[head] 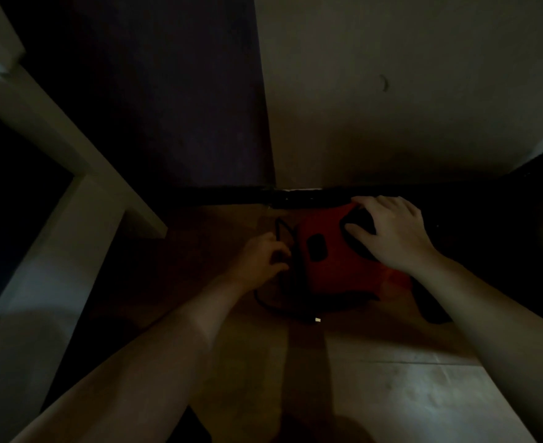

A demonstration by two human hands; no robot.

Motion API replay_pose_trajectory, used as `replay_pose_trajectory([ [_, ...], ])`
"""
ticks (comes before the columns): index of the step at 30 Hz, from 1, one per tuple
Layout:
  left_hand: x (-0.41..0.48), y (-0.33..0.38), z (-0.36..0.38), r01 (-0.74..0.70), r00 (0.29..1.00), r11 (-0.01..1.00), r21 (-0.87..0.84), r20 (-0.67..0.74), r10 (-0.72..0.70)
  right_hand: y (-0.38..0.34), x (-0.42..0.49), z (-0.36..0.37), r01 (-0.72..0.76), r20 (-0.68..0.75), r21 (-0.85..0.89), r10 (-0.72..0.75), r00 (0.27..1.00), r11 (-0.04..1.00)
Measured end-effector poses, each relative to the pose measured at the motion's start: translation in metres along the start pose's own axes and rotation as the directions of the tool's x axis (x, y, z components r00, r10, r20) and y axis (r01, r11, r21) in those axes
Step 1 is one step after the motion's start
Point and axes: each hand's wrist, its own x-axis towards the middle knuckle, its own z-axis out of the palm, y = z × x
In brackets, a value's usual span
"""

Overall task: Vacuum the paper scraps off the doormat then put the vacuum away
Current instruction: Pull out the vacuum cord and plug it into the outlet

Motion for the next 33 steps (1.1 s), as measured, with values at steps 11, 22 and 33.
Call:
replay_pose_trajectory([
  [11, 0.002, 0.004, -0.021, -0.029, 0.997, 0.957, 0.29, 0.08, 0.007, -0.001, 0.001, 0.002, 0.002, -0.001, -0.031, -0.002, 1.0, 1.0],
  [22, 0.01, 0.006, -0.035, 0.312, 0.897, 0.945, 0.097, -0.357, -0.259, 0.001, 0.002, 0.005, 0.011, -0.007, -0.048, -0.011, 1.0, 0.999],
  [33, 0.001, 0.064, -0.124, -0.12, 0.916, 0.887, -0.445, -0.394, -0.074, -0.018, 0.004, 0.003, 0.022, 0.038, -0.17, -0.016, 0.999, 0.985],
])
